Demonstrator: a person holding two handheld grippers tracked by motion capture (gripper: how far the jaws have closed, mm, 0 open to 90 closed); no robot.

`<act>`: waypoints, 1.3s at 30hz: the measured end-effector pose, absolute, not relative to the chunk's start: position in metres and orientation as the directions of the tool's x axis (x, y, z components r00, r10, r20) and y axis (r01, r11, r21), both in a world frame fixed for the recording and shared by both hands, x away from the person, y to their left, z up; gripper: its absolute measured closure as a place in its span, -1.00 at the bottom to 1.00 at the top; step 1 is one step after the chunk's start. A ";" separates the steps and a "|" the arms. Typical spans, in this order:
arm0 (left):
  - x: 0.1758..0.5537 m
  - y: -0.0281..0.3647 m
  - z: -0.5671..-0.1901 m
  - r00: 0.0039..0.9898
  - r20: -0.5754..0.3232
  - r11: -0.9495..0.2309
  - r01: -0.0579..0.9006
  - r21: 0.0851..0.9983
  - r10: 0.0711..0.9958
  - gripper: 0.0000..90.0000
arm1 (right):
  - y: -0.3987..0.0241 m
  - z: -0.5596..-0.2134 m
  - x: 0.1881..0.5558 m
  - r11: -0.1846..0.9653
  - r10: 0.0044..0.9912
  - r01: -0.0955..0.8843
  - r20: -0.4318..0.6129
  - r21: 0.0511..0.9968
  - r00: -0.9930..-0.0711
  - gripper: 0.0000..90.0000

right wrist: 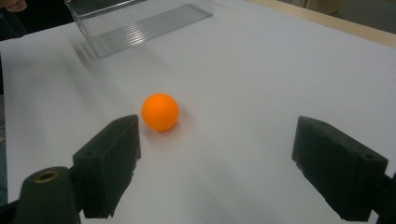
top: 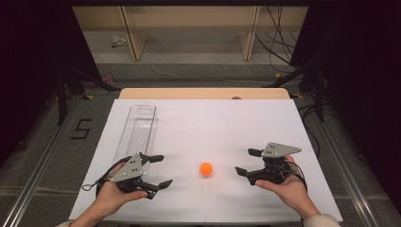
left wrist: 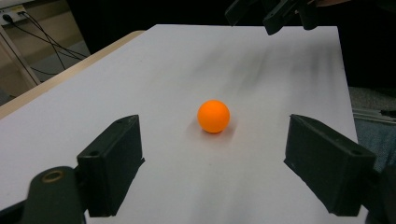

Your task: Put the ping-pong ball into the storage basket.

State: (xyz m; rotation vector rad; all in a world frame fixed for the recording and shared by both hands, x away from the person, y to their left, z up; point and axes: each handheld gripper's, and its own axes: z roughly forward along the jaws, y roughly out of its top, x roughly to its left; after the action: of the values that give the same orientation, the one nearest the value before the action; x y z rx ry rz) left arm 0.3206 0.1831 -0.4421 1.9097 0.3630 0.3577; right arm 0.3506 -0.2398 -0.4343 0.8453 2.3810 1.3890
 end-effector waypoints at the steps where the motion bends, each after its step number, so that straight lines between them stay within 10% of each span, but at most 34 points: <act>1: 0.321 0.183 -0.442 0.907 0.075 -0.348 0.081 0.934 0.414 -0.59 | -0.239 -0.434 0.351 0.374 0.598 0.351 0.066 0.858 -0.799 -0.64; 39: 0.320 0.183 -0.442 0.909 0.077 -0.349 0.079 0.934 0.410 -0.59 | -0.207 -0.439 0.367 0.404 0.558 0.345 0.071 0.847 -0.826 -0.64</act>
State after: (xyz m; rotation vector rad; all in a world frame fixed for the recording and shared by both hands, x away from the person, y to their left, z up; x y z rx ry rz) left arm 0.3205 0.1829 -0.4419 1.9112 0.3582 0.3566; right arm 0.3674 -0.2074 -0.4393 0.7988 2.4364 1.3889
